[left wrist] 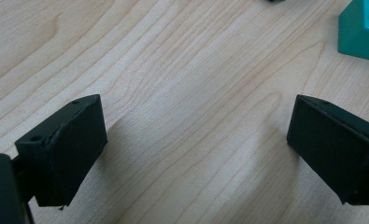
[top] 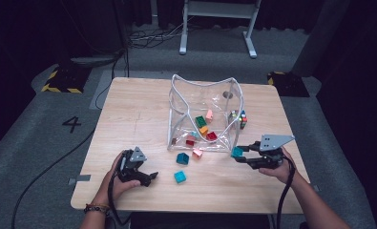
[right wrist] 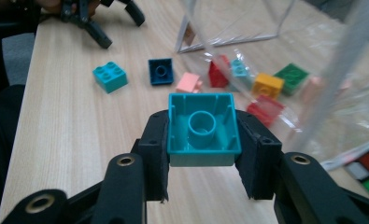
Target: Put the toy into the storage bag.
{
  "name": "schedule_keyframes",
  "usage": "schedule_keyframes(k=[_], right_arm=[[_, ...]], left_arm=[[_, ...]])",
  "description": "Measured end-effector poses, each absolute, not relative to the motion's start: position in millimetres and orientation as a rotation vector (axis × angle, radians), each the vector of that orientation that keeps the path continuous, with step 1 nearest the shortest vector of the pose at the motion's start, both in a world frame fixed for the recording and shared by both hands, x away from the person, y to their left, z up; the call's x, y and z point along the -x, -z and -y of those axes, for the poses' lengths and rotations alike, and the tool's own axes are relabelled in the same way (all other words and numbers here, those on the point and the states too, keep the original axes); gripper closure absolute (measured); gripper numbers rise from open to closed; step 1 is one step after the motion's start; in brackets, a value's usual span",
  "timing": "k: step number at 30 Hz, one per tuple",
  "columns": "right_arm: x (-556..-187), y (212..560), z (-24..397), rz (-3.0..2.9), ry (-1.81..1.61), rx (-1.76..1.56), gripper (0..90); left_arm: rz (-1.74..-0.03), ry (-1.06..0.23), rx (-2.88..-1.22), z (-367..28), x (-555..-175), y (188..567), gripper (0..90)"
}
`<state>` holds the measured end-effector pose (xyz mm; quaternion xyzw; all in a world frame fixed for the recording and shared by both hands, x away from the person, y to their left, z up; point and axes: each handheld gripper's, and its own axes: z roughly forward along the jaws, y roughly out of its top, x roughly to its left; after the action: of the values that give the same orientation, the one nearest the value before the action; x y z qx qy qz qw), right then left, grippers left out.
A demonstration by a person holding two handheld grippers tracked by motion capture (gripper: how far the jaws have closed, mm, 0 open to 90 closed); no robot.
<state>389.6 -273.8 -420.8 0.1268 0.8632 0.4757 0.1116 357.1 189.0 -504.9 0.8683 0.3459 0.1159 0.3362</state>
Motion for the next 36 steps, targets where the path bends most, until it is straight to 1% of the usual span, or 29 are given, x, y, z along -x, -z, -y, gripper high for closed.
schedule_keyframes(k=[8, 15, 27, 36], right_arm=[[-396.0, 384.5, 287.8, -2.458, -1.409, -0.369, 59.4], [-403.0, 353.9, 290.5, -2.410, -1.438, -0.348, 59.4], [-416.0, 309.0, 278.1, -2.362, -1.450, -0.300, 59.4], [-442.1, 287.3, 258.7, -2.362, -1.405, -0.317, 59.4]], left_arm=[[-0.902, -0.302, -2.264, -189.0, -357.1, 504.9, 5.0], [-0.902, -0.302, -2.264, -189.0, -357.1, 505.0, 5.0], [-0.903, -0.296, -2.263, -188.8, -357.1, 505.0, 5.0], [-0.902, -0.302, -2.264, -189.0, -357.2, 504.9, 5.0]])
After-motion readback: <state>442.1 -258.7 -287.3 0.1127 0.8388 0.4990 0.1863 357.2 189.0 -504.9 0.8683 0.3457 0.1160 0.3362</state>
